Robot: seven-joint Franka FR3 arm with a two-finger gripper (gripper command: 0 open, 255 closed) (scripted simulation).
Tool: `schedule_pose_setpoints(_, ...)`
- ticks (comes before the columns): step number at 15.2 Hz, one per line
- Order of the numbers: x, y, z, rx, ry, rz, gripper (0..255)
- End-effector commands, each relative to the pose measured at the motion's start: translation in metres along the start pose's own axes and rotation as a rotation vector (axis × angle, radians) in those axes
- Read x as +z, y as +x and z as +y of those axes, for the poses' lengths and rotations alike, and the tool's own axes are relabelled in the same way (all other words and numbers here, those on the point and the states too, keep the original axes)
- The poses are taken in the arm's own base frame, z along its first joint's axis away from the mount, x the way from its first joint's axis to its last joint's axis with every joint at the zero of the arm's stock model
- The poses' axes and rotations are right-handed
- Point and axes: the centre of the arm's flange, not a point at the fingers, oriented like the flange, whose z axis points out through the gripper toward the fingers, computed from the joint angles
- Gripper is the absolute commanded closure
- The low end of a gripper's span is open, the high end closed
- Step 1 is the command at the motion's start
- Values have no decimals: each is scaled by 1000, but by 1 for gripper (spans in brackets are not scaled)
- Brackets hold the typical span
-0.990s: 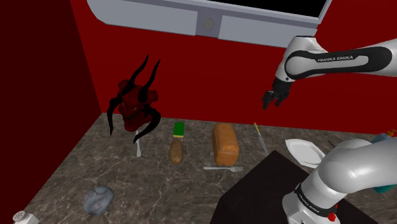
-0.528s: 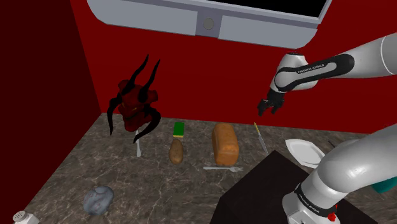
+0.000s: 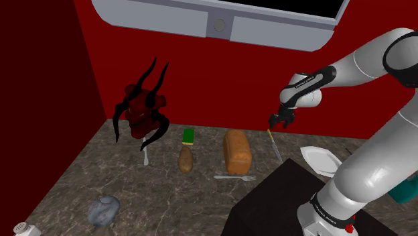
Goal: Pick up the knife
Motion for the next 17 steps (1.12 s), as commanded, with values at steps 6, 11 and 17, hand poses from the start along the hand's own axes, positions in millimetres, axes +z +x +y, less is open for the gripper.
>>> schedule_pose_setpoints(6, 80, 27, 42, 96, 2, -3, 0)
schedule_pose_setpoints(11, 136, 44, 73, 163, 5, -6, 0)
schedule_pose_setpoints(17, 187, 54, 95, 212, 7, -9, 0)
